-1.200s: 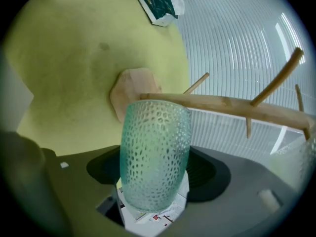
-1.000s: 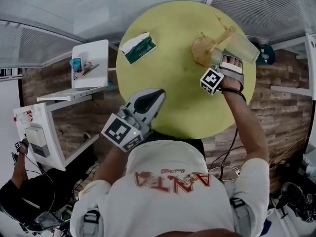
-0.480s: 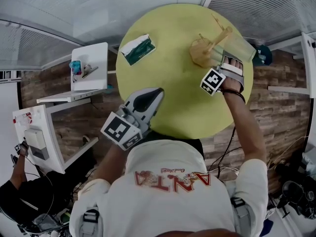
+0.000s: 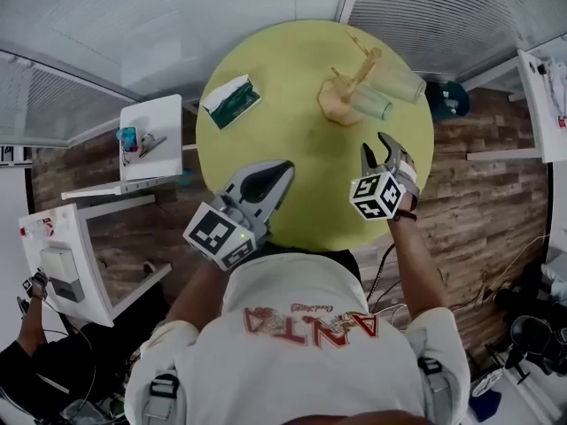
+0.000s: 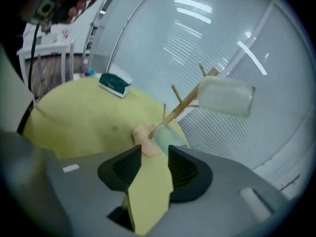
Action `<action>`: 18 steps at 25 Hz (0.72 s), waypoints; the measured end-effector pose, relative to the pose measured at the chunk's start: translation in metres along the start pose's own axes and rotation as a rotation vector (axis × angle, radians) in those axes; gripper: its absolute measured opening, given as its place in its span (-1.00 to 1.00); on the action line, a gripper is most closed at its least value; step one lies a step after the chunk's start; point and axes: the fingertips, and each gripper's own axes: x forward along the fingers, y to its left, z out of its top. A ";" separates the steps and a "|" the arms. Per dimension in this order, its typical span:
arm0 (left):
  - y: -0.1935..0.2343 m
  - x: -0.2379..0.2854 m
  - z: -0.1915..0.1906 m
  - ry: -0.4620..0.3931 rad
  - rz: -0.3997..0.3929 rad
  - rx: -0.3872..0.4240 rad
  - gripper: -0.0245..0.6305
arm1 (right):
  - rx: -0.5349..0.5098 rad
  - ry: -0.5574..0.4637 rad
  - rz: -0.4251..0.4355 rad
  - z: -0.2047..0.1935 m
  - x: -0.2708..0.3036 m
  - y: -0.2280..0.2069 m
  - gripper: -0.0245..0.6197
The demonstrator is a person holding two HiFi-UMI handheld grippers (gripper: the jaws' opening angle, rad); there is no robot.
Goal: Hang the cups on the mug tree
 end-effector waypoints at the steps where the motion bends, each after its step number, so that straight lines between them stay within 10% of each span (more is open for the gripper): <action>1: -0.003 0.001 0.001 -0.004 -0.002 0.005 -0.90 | 0.067 -0.040 0.009 0.005 -0.011 0.003 -0.49; 10: -0.029 0.005 0.010 -0.029 -0.006 0.036 -0.90 | 0.644 -0.345 0.164 0.035 -0.091 0.008 -0.92; 18: -0.050 0.001 0.016 -0.054 -0.015 0.064 -0.90 | 0.745 -0.610 0.192 0.068 -0.162 -0.033 -0.92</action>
